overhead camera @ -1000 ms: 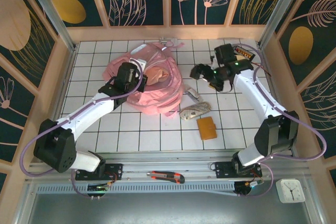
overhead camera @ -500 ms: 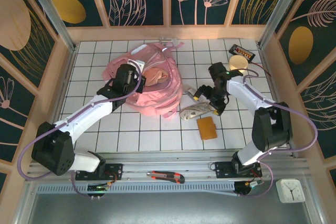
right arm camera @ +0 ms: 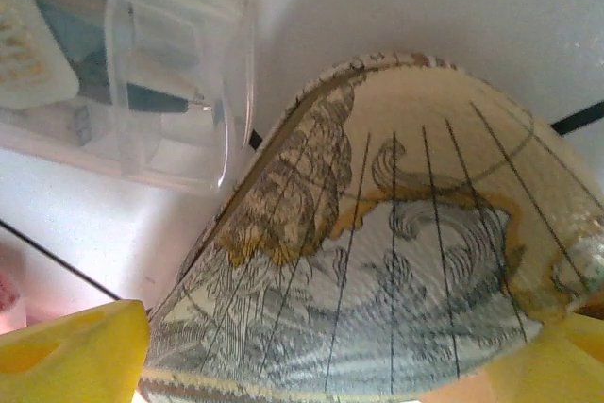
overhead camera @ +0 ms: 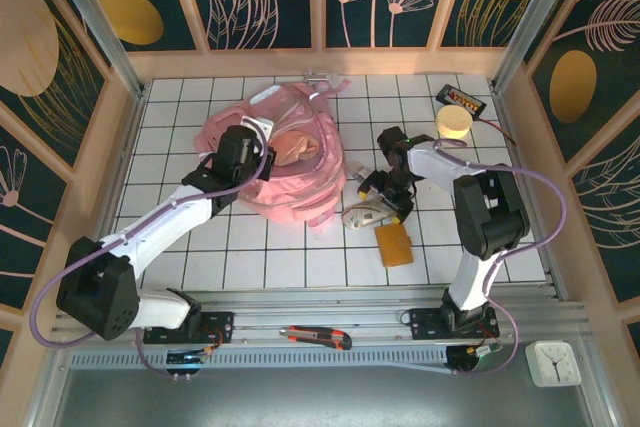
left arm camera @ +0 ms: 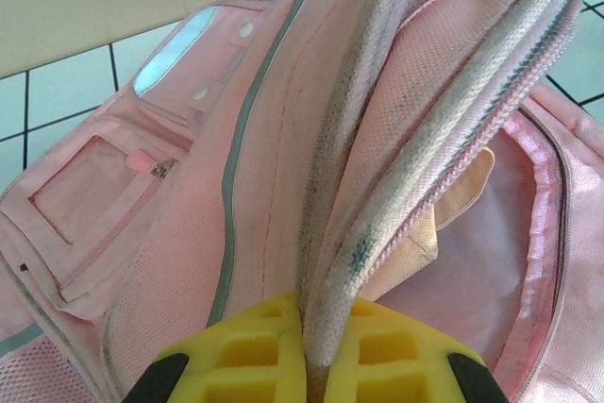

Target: Pack the student bag

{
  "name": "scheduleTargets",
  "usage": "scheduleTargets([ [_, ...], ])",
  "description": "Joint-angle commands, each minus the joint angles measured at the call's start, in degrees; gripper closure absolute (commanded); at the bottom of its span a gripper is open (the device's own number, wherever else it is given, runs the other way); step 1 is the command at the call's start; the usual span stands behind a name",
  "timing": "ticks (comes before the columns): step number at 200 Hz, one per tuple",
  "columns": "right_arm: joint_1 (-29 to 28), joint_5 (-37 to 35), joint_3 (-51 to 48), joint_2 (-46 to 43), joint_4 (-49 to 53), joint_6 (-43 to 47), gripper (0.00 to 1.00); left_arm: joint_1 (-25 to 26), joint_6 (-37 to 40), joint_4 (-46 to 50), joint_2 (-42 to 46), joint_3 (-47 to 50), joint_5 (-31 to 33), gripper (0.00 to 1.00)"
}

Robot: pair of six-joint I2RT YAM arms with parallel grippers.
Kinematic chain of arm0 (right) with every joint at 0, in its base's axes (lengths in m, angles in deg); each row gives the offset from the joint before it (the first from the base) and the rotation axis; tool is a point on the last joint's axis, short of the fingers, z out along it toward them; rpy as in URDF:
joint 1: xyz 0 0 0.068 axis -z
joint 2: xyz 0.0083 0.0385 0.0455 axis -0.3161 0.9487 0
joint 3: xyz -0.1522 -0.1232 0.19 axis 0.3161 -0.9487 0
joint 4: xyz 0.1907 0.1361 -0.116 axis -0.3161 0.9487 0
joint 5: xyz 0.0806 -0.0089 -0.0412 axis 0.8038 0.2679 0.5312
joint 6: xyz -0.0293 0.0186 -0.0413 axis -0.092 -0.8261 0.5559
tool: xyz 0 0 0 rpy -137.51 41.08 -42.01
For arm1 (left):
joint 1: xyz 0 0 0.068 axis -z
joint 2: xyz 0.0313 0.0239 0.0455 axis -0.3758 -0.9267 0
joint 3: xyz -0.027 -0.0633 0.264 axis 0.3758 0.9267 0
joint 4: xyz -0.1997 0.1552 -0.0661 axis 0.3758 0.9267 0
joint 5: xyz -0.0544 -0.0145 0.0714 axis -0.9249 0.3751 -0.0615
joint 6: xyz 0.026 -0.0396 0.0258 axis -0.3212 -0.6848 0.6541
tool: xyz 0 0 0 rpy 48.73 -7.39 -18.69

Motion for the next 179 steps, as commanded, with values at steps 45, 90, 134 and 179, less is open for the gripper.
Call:
scheduleTargets([
  [45,-0.53,-0.93,4.95,5.85,-1.66,-1.12,0.2,0.08,0.42,-5.44,3.14,0.35,1.08,1.0],
  [90,-0.79,-0.39,5.48,5.63,-1.57,-1.16,0.36,0.05,0.42,-5.71,3.39,0.65,0.97,1.0],
  [134,-0.77,0.34,6.53,3.04,0.23,-0.3,0.38,0.07,0.28,-5.7,3.49,0.68,1.08,1.0],
  [179,0.55,0.55,8.99,-3.28,3.54,1.34,0.39,0.04,-0.18,-5.39,3.07,-0.7,0.65,1.0],
])
